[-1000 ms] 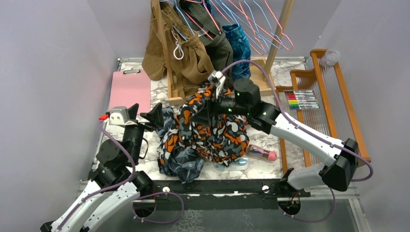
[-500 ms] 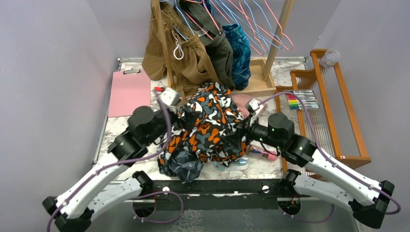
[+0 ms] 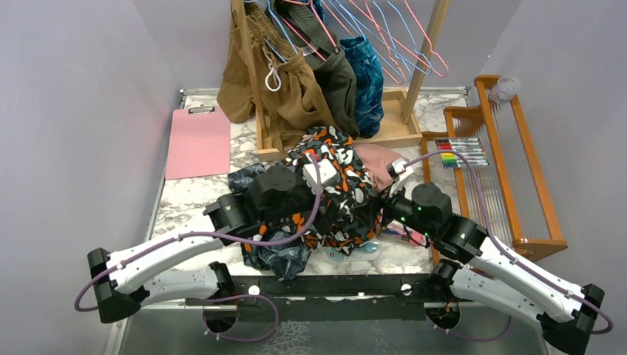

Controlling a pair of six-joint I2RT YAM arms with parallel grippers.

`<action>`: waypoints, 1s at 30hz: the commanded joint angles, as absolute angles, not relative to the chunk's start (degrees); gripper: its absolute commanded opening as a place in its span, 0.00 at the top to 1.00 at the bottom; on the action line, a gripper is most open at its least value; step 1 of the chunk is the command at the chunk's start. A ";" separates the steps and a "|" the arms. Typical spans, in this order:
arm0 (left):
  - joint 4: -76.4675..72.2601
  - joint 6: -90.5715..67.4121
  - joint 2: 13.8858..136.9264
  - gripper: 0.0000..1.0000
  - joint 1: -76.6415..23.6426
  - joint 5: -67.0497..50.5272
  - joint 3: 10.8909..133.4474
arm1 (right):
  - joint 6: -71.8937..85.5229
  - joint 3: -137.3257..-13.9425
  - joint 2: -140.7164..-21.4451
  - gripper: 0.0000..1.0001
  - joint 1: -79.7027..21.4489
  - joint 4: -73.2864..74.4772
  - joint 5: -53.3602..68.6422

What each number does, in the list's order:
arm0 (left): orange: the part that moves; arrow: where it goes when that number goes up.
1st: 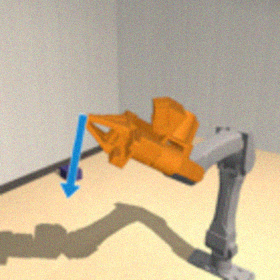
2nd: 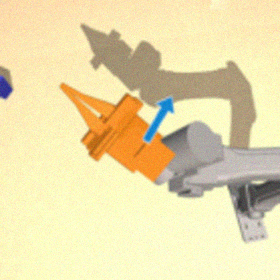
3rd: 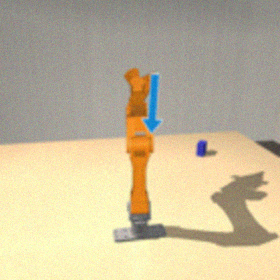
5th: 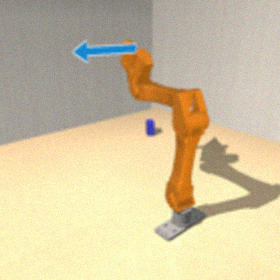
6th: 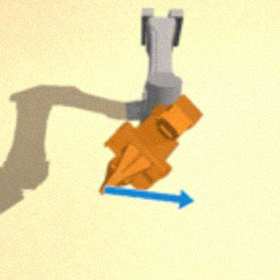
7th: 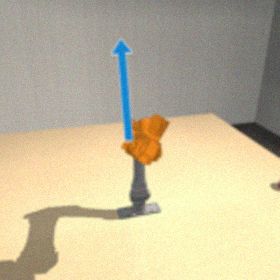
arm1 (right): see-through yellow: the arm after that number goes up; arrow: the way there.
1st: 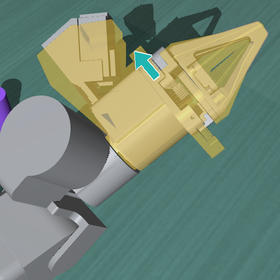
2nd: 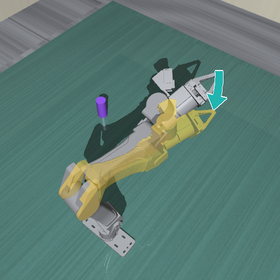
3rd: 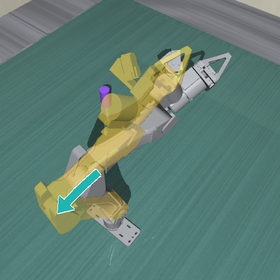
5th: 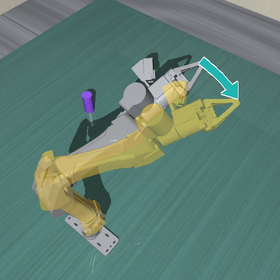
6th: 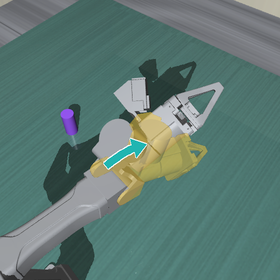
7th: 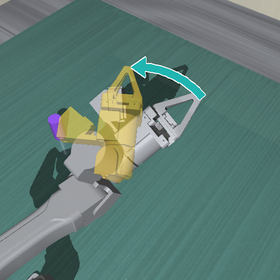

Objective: Place the shorts on the hanger
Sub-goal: Adjust the shorts at the center of the board.

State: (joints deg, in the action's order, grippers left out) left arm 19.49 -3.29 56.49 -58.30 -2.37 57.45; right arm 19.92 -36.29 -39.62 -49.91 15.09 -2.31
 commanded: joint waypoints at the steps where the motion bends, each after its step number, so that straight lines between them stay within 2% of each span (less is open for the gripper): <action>1: 20.24 -1.82 59.07 0.00 -64.22 6.46 59.66 | 20.89 -38.71 -39.01 0.28 -50.10 15.98 -6.09; 7: 20.25 0.43 66.81 0.00 -71.17 21.73 63.09 | 22.36 -36.91 -27.75 0.28 -50.10 15.12 -12.06; 13: 20.01 -0.18 72.40 0.04 -71.28 31.48 61.48 | 24.89 -38.28 -27.81 0.28 -50.09 21.94 -15.02; 16: 20.39 -0.88 74.23 0.16 -71.28 36.13 60.86 | 24.87 -38.30 -27.79 0.28 -50.10 22.07 -15.03; 17: 20.31 -1.20 74.57 0.24 -71.28 37.78 60.68 | 24.61 -38.32 -27.78 0.28 -50.10 21.77 -14.96; 21: 20.53 -1.65 74.85 0.63 -71.30 43.64 60.62 | 23.47 -38.87 -28.23 0.28 -50.10 21.25 -14.19; 24: 20.49 -1.76 72.26 0.98 -70.73 47.44 60.12 | 22.44 -39.63 -29.18 0.28 -50.10 21.34 -12.49; 27: 20.81 -3.29 67.82 1.00 -65.51 48.50 59.70 | 21.04 -39.99 -30.10 0.28 -50.10 20.07 -9.35; 30: 20.13 -5.62 62.05 1.00 -54.68 40.37 59.31 | 20.13 -39.95 -31.92 0.28 -50.10 17.91 -6.95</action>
State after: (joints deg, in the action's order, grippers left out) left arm 21.15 -2.39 70.04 -65.82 42.44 59.40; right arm 22.26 -38.15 -30.28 -49.91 20.56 -11.07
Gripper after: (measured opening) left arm 0.013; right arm 0.719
